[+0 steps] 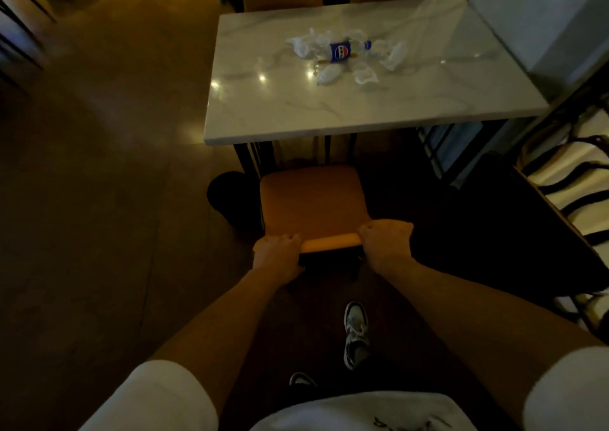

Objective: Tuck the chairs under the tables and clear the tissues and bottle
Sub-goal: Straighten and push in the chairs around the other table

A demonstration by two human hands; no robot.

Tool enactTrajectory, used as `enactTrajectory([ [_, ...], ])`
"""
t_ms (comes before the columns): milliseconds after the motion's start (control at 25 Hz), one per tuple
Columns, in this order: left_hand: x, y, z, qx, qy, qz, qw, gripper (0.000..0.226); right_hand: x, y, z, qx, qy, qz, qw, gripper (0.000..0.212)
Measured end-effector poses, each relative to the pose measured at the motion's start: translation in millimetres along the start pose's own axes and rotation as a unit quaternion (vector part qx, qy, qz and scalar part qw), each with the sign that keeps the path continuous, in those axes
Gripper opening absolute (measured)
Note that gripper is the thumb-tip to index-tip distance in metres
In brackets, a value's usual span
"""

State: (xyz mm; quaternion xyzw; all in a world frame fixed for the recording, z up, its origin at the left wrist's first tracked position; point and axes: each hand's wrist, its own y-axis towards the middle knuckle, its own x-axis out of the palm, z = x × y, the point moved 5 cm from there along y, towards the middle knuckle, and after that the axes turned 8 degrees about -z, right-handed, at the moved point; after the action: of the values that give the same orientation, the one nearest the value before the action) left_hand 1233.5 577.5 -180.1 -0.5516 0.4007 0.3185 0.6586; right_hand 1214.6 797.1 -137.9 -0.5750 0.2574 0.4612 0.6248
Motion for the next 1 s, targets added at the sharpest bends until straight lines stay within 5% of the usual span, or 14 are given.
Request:
enactTrajectory([
  [400, -21.6, 29.5, -27.6, -0.018, -0.003, -0.007, 1.000, 0.040, -15.5, 30.7, -20.4, 0.003, -0.008, -0.010, 1.000, 0.035],
  [1000, -61.7, 84.7, -35.8, -0.014, -0.011, 0.013, 1.000, 0.042, -52.3, 95.6, -4.2, -0.022, 0.005, -0.005, 1.000, 0.034],
])
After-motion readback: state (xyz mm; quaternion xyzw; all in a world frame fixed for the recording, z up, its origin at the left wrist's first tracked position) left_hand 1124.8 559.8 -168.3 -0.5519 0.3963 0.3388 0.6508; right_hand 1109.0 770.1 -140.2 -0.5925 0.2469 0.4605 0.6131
